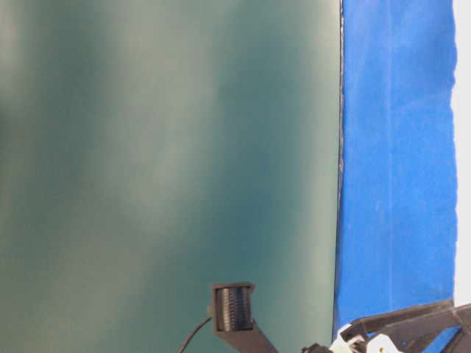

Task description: Fold the blue towel.

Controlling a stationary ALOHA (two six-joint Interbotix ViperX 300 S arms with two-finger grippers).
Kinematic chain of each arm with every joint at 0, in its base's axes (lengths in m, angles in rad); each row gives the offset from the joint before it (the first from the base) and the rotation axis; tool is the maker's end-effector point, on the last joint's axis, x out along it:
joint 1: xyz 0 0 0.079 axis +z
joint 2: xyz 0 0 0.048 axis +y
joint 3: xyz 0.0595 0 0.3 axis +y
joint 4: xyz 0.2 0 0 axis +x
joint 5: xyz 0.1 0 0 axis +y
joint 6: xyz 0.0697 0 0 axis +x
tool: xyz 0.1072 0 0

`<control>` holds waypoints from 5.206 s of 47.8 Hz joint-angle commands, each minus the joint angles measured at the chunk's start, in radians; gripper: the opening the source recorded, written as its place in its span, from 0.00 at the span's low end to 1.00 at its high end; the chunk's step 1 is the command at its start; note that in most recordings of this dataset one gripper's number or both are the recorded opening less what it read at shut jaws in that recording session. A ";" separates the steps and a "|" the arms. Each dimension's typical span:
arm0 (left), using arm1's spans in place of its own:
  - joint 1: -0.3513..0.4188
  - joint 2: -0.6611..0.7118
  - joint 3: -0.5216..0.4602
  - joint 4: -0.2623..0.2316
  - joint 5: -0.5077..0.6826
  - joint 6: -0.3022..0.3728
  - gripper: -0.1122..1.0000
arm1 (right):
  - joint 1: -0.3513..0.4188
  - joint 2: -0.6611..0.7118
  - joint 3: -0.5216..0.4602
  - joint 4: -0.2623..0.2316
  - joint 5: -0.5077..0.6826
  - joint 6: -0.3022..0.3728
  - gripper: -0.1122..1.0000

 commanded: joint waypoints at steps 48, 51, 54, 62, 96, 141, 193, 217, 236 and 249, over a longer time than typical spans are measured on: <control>0.000 -0.012 -0.031 0.002 0.057 -0.008 0.12 | 0.038 -0.011 -0.028 -0.006 -0.009 -0.005 0.12; 0.000 -0.046 -0.040 0.002 0.087 -0.011 0.12 | 0.038 -0.048 -0.035 -0.005 0.006 -0.005 0.12; 0.000 -0.084 -0.048 0.002 0.117 -0.014 0.12 | 0.038 -0.095 -0.044 -0.005 0.034 -0.003 0.12; -0.012 -0.207 -0.058 0.002 0.167 -0.014 0.12 | 0.038 -0.250 -0.080 -0.005 0.150 -0.003 0.12; -0.069 -0.364 -0.072 0.002 0.160 -0.018 0.12 | 0.101 -0.514 -0.107 -0.015 0.225 -0.003 0.12; -0.275 0.032 -0.499 0.002 0.051 -0.002 0.12 | -0.195 0.064 -0.515 -0.272 -0.077 -0.020 0.12; -0.255 0.262 -0.683 -0.003 -0.064 0.025 0.12 | -0.229 0.063 -0.428 -0.278 -0.058 -0.014 0.12; -0.279 0.150 -0.394 -0.003 -0.133 -0.163 0.12 | -0.206 0.376 -0.672 -0.279 -0.146 -0.023 0.12; -0.267 0.153 -0.380 -0.003 -0.144 -0.161 0.13 | -0.206 0.382 -0.672 -0.279 -0.143 -0.041 0.13; -0.261 0.123 -0.370 -0.003 -0.095 -0.160 0.70 | -0.201 0.351 -0.661 -0.279 -0.141 -0.058 0.65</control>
